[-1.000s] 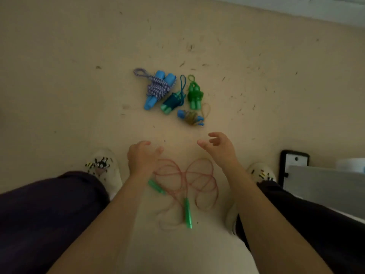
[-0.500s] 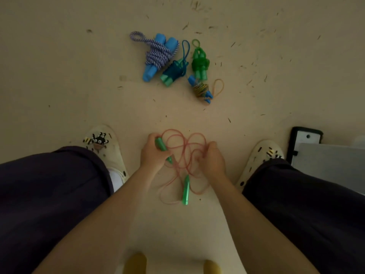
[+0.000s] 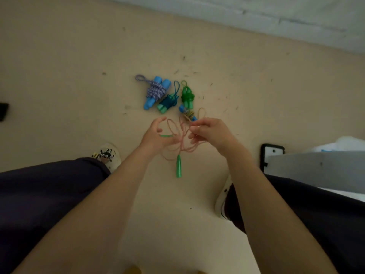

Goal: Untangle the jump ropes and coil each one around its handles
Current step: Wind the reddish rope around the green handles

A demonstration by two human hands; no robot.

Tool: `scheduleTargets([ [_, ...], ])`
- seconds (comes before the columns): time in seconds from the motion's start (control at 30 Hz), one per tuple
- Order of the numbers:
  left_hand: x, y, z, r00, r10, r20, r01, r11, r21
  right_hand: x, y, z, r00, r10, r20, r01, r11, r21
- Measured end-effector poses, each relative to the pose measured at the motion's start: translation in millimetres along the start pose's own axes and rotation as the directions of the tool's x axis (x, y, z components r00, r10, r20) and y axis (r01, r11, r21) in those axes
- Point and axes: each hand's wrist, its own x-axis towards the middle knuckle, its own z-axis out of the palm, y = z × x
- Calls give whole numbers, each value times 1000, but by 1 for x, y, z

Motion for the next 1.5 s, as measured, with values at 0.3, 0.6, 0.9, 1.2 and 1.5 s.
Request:
scheduleTargets([
  [0.3, -148, 153, -52, 863, 417, 286, -464, 878, 119, -154, -128, -15, 921, -380, 90, 357, 912, 201],
  [0.6, -262, 191, -116, 790, 593, 157, -611, 784, 113, -254, -176, -41, 819, -562, -116, 568, 822, 29],
  [0.9, -266, 163, -100, 777, 593, 212, -624, 771, 128, -262, -152, -18, 800, -600, 18, 599, 795, -96],
  [1.2, -244, 162, -94, 812, 515, 275, -563, 814, 141, -244, -143, -20, 790, -592, -160, 569, 805, -168],
  [1.5, -247, 161, -82, 797, 483, 363, -535, 843, 54, -239, -141, -10, 848, -521, 103, 530, 825, -194],
])
